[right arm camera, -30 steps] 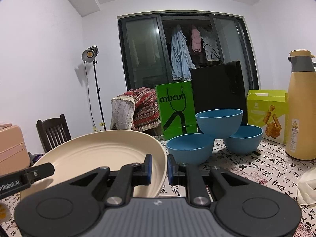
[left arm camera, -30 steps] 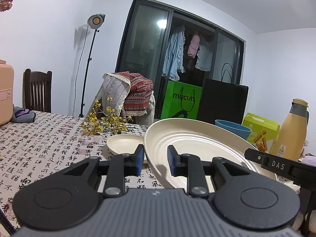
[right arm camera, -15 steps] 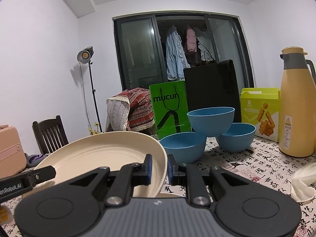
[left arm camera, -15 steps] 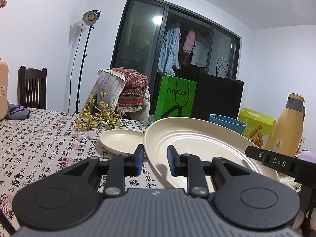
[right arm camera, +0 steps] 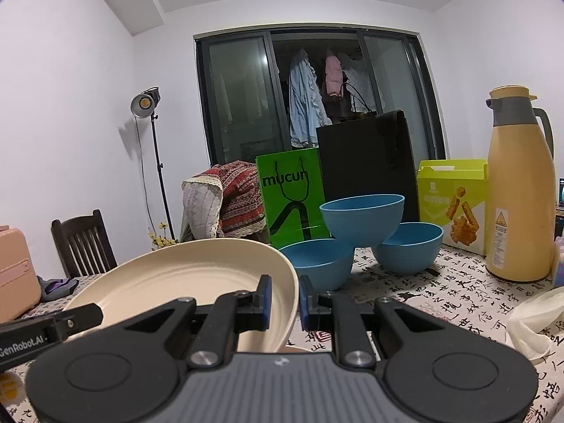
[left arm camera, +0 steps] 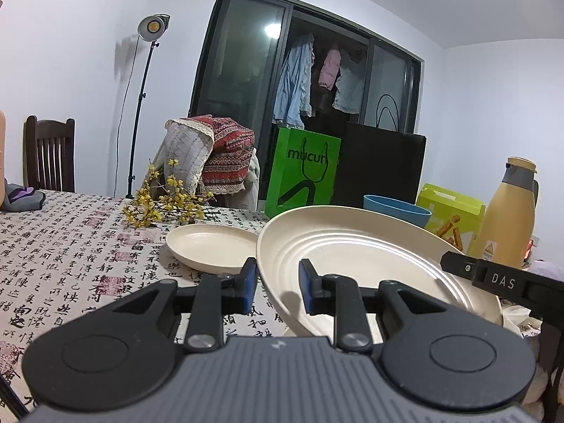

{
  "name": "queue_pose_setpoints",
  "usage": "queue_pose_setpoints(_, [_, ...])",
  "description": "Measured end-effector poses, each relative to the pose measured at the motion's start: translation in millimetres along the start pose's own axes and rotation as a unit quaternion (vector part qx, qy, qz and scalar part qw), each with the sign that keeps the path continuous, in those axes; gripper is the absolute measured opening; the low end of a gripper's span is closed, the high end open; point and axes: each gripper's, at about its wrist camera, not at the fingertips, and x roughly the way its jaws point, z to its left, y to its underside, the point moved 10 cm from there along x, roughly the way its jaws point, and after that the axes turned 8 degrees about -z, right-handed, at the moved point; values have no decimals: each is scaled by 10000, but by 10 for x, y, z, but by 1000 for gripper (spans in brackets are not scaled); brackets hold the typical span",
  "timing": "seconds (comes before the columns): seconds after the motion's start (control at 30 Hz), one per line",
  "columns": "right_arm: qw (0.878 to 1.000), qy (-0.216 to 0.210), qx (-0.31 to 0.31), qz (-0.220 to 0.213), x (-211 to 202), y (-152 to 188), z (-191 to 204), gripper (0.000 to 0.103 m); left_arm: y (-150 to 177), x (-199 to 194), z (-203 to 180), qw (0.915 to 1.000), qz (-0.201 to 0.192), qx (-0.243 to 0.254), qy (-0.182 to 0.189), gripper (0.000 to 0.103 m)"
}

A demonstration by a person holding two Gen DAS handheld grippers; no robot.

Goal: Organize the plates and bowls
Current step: 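Lower the held cream plate onto the cloth beside the blue bowls with both grippers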

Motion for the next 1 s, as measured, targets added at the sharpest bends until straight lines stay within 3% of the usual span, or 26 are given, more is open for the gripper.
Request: queue_pose_setpoints(1.0, [9993, 218, 131, 261, -24, 278, -278, 17, 312, 95, -148, 9991, 319, 247, 83, 25])
